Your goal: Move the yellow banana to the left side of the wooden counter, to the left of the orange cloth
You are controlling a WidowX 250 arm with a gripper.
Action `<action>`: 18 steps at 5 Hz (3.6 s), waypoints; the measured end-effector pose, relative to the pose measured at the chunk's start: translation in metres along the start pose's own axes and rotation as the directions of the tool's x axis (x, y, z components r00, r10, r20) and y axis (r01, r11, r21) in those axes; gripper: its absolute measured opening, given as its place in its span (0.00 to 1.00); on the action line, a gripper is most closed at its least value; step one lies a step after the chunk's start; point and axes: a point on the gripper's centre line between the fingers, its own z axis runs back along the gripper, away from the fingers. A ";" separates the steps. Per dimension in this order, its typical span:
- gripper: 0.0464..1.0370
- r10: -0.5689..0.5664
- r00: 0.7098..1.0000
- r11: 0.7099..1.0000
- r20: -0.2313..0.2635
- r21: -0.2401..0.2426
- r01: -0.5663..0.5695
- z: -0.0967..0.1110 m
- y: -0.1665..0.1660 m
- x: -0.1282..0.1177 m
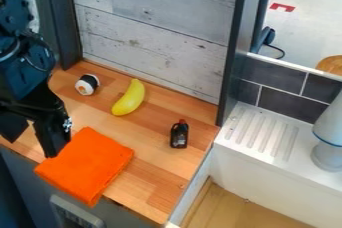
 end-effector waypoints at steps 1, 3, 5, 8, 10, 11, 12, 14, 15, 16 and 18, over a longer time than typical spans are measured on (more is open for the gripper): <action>0.97 0.001 1.000 1.000 -0.015 -0.003 -0.001 -0.003 0.000 -0.003; 0.97 -0.005 1.000 1.000 -0.018 -0.004 0.005 -0.004 0.000 -0.003; 0.97 -0.479 0.864 0.869 -0.156 -0.225 0.441 -0.069 0.004 0.057; 0.97 -0.427 0.892 0.902 -0.147 0.002 0.431 -0.096 0.020 0.122; 0.97 -0.176 0.978 0.979 -0.112 0.087 0.186 -0.094 0.030 0.159; 0.97 -0.057 0.993 0.994 -0.099 0.088 0.066 -0.115 0.029 0.175; 0.97 -0.035 0.998 0.995 -0.051 0.090 0.039 -0.121 0.022 0.195; 0.97 0.005 1.000 0.994 -0.014 0.113 -0.004 -0.138 0.023 0.210; 0.93 -0.016 0.999 0.993 -0.039 0.119 0.021 -0.145 0.025 0.211; 0.68 -0.042 0.999 0.993 -0.030 0.105 0.045 -0.150 0.024 0.209; 0.56 -0.117 0.991 0.992 0.060 0.058 0.114 -0.101 0.013 0.193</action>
